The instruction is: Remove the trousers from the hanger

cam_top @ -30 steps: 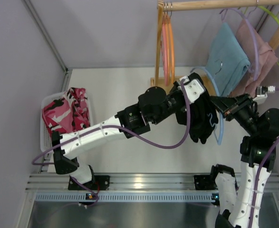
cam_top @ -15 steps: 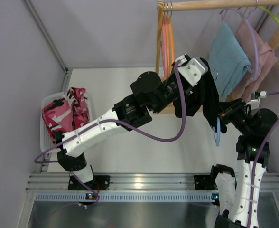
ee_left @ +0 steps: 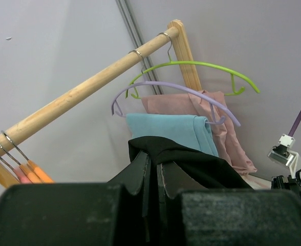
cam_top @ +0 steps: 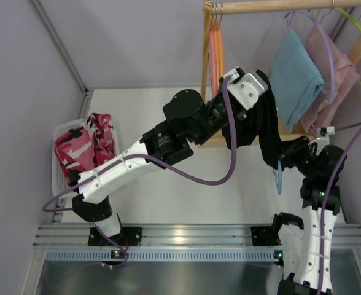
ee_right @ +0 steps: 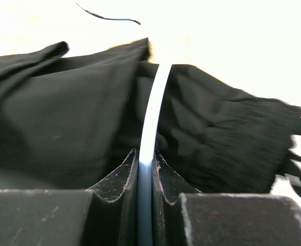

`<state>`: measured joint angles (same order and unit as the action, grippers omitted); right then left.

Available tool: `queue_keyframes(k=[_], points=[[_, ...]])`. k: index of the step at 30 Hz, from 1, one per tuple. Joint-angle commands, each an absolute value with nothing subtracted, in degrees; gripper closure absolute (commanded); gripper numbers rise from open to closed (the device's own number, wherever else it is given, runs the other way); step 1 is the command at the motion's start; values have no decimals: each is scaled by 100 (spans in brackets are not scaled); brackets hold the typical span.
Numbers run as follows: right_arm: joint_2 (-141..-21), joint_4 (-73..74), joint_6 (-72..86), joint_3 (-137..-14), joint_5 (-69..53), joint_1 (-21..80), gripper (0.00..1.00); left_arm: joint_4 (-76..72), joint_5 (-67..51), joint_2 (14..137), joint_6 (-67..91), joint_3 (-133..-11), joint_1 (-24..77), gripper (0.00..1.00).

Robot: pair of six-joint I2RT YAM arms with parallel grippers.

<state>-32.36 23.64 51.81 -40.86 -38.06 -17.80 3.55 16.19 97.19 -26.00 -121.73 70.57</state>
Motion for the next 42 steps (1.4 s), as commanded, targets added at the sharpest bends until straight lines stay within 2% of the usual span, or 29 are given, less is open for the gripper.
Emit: queue_keyframes(k=[1, 9, 13, 20, 28, 42], points=[[-3138, 2355, 4694, -3946, -3472, -1846, 100, -501, 1696, 9518, -2777, -12700, 7093, 100], [-3120, 2452, 4307, -3762, -3217, -1854, 100, -501, 1714, 9624, -2971, -13227, 7102, 100], [-3120, 2452, 4263, -3762, -3190, -1854, 100, -492, 1591, 9467, -2997, -13123, 7110, 100], [-3208, 2461, 4271, -4087, -3234, -1846, 100, -527, 958, 8482, -3146, -11315, 7128, 100], [-3217, 2540, 4245, -4227, -3261, -1846, 100, -606, 1607, 7796, -3137, -10424, 7110, 100], [-3322, 2646, 4096, -4421, -3234, -1846, 100, -132, 1889, 6970, -2338, -10327, 5380, 100]])
